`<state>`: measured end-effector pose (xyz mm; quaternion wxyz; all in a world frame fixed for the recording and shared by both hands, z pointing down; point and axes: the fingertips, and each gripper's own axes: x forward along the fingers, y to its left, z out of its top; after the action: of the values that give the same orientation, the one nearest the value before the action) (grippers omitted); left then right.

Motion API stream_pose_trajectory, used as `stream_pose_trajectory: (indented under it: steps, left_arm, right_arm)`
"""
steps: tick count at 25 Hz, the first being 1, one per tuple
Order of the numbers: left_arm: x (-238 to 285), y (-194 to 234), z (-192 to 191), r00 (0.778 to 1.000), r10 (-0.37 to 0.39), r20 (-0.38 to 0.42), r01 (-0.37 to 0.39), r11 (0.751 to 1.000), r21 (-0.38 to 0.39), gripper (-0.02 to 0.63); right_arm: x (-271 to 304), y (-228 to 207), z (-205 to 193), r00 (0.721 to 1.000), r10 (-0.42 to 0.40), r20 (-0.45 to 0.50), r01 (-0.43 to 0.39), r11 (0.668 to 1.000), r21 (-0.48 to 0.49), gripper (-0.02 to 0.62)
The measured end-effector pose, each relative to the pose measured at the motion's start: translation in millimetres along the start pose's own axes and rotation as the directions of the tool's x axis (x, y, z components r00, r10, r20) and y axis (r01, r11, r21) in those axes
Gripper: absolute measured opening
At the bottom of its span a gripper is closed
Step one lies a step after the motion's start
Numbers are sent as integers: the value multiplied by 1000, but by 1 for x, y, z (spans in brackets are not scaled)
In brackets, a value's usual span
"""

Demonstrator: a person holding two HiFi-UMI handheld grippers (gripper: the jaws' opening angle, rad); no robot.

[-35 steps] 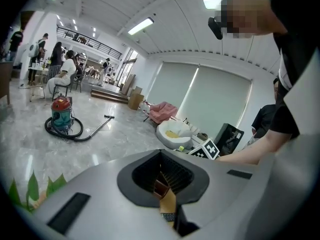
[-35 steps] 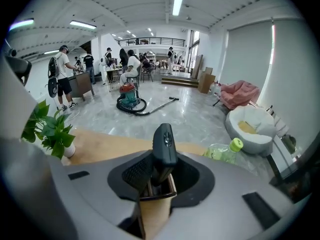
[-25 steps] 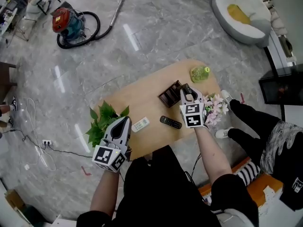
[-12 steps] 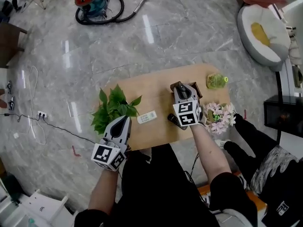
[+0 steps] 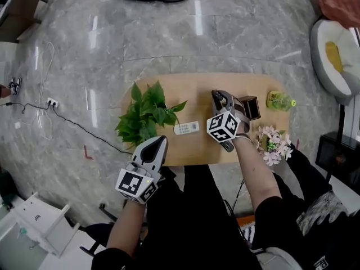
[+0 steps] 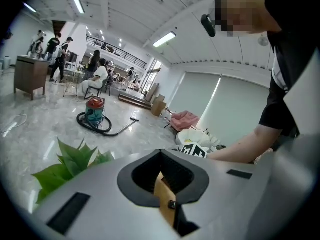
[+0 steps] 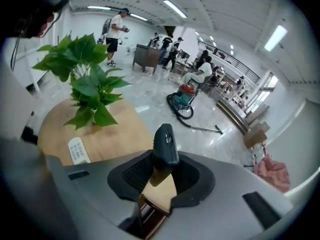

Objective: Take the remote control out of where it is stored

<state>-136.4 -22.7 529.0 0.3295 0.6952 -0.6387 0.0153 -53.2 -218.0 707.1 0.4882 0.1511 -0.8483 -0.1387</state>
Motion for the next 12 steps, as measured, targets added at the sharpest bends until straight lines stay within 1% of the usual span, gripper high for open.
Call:
stream_pose_trajectory:
  steps: [2, 4, 6, 10, 12]
  left_arm:
    - [-4, 4, -8, 1000, 11, -16, -11, 1000, -15, 8]
    - [-7, 7, -14, 1000, 5, -24, -5, 1000, -12, 8]
    - [-8, 12, -22, 1000, -2, -29, 1, 1000, -21, 8]
    - [-9, 15, -30, 999, -9, -36, 8, 999, -39, 8]
    - [-10, 17, -33, 999, -13, -42, 11, 999, -43, 8]
  right_arm:
    - [8, 16, -1, 1000, 10, -11, -11, 995, -103, 107]
    - [15, 33, -2, 999, 26, -20, -30, 980, -199, 107]
    - [24, 47, -2, 999, 40, -28, -46, 962, -268, 107]
    - [34, 61, -1, 999, 51, -20, -55, 950, -307, 109]
    - [38, 68, 6, 998, 56, -4, -54, 939, -340, 109]
